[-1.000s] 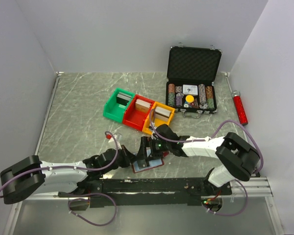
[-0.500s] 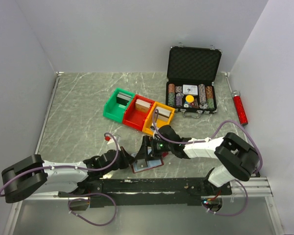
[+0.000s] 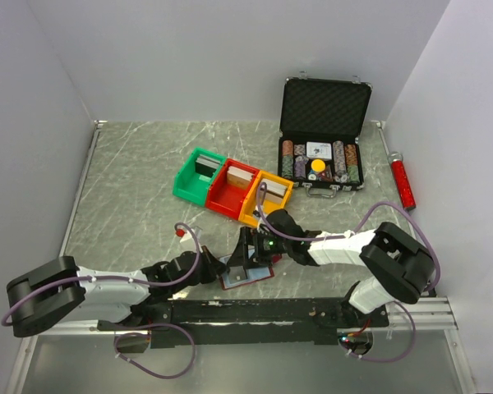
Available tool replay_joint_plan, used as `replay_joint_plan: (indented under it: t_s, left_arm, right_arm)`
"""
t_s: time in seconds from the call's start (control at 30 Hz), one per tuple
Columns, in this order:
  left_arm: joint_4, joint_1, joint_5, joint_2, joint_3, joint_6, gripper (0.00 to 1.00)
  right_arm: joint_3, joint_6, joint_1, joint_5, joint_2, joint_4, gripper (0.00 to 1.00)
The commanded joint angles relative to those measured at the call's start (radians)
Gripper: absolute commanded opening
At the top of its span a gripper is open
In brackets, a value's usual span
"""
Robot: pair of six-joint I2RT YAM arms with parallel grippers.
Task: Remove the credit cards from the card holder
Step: Remove the credit card from the card holder.
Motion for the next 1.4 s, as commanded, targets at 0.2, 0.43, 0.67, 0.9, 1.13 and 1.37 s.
replay_joint_plan:
  t_s: [0.2,0.43,0.67,0.9,1.13,1.37]
  left_arm:
    - [-0.002,-0.002,-0.012,0.066,0.012,-0.008,0.01]
    - [0.007,-0.002,-0.009,0.079,0.018,0.000,0.01]
    - [0.011,-0.002,-0.015,0.050,0.004,0.002,0.01]
    - [-0.068,-0.002,-0.059,-0.159,-0.030,0.005,0.02]
    - [-0.206,-0.002,-0.084,-0.288,-0.030,0.003,0.01]
    - [-0.233,-0.002,-0.075,-0.256,-0.033,-0.003,0.01]
  right_arm:
    - [-0.061,0.057,-0.030,-0.054,-0.036,0.179,0.91]
    - [-0.072,0.089,-0.033,-0.109,-0.012,0.265,0.90]
    - [-0.074,0.110,-0.034,-0.137,0.010,0.314,0.91]
    - [-0.063,0.086,-0.034,-0.126,0.010,0.268,0.91]
    - [-0.049,0.068,-0.034,-0.115,0.028,0.235,0.91]
    - [-0.020,0.044,-0.027,-0.115,0.039,0.207,0.91]
